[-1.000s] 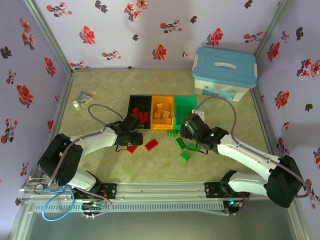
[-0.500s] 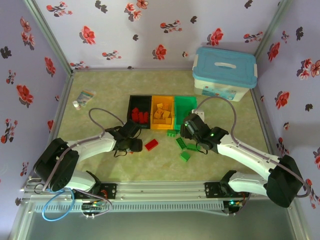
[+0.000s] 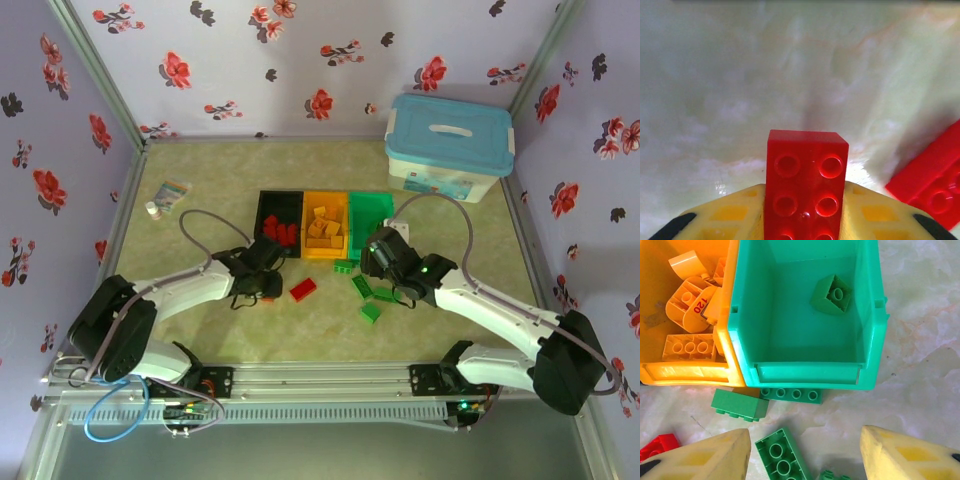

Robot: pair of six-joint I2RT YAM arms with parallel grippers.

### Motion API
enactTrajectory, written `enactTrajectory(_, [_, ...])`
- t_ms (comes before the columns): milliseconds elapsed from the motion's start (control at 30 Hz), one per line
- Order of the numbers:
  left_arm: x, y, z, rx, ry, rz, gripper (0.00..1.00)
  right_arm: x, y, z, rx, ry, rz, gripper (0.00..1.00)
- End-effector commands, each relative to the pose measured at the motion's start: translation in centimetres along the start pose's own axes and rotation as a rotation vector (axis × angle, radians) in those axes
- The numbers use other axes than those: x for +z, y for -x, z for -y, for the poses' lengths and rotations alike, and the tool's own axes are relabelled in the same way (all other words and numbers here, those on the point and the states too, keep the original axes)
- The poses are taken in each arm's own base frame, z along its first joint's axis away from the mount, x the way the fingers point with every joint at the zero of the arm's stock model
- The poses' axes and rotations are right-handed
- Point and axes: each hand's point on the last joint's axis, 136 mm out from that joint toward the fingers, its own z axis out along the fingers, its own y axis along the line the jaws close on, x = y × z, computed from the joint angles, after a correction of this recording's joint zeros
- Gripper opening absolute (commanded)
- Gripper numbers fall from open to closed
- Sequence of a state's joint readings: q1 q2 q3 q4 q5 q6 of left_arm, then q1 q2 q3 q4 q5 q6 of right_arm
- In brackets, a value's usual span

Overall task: Sort the legos into containers by color
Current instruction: Pick up the lego from the middle-left of the table, then place the lego in the container.

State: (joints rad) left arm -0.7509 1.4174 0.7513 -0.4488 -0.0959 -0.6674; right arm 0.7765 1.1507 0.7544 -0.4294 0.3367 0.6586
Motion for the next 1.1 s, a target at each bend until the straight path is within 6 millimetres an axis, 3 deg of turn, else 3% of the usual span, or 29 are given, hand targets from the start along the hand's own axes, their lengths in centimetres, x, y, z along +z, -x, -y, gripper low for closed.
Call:
enactTrajectory(0, [-2.6, 4.2, 1.3, 0.038, -0.01, 0.113, 0.3, -0.1, 0.2, 0.4, 0.03, 0.0, 0.016, 0.6])
enactTrajectory(233, [-4.5, 12.2, 2.5, 0.052, -0.032, 0.213, 0.29, -0.3, 0.0, 0.5, 0.035, 0.002, 0.016, 0.59])
enactTrajectory(400, [-3.7, 16.7, 2.7, 0.063, -0.018, 0.221, 0.29, -0.5, -0.4, 1.2, 0.036, -0.01, 0.018, 0.6])
enactTrajectory(600, [-2.2, 20.2, 2.7, 0.063, -0.007, 0.222, 0.31, -0.7, -0.5, 1.7, 0.033, -0.024, 0.022, 0.6])
enactTrajectory(700, [-2.0, 21.4, 2.8, 0.068, 0.001, 0.224, 0.35, -0.8, -0.4, 1.6, 0.033, -0.021, 0.025, 0.6])
enactTrajectory(833, [-3.1, 22.1, 3.0, 0.069, -0.007, 0.247, 0.58, -0.8, -0.3, 1.5, 0.032, -0.017, 0.025, 0.6])
enactTrajectory(967, [-4.5, 21.1, 3.0, 0.065, -0.019, 0.27, 0.64, -0.6, -0.3, 1.2, 0.035, -0.01, 0.023, 0.6])
enactTrajectory(1067, [-5.4, 19.2, 3.5, 0.093, -0.03, 0.276, 0.64, -0.4, -0.2, 1.0, 0.034, -0.005, 0.02, 0.6])
